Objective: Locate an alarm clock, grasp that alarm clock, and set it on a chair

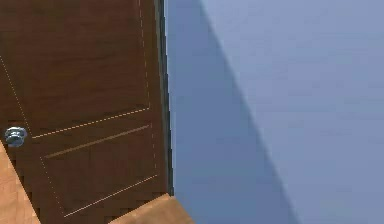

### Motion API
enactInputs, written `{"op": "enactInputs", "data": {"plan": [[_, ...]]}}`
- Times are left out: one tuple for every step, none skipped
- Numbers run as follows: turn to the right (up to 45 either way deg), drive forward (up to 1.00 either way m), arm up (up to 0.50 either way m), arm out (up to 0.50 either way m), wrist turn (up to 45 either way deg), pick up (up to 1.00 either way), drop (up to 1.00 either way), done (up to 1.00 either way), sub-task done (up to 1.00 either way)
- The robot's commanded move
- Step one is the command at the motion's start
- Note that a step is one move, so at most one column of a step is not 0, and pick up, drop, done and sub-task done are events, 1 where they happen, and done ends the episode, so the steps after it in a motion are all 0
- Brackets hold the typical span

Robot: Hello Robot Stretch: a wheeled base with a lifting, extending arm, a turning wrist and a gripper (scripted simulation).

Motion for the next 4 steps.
{"op": "enactInputs", "data": {"plan": [[-12.0, 0.00, 0.00, 0.00, 0.0, 0.00, 0.00, 0.00, 0.00], [0.0, 0.25, 0.00, 0.00, 0.0, 0.00, 0.00, 0.00, 0.00], [-45.0, 0.00, 0.00, 0.00, 0.0, 0.00, 0.00, 0.00, 0.00], [-30.0, 0.00, 0.00, 0.00, 0.0, 0.00, 0.00, 0.00, 0.00]]}}
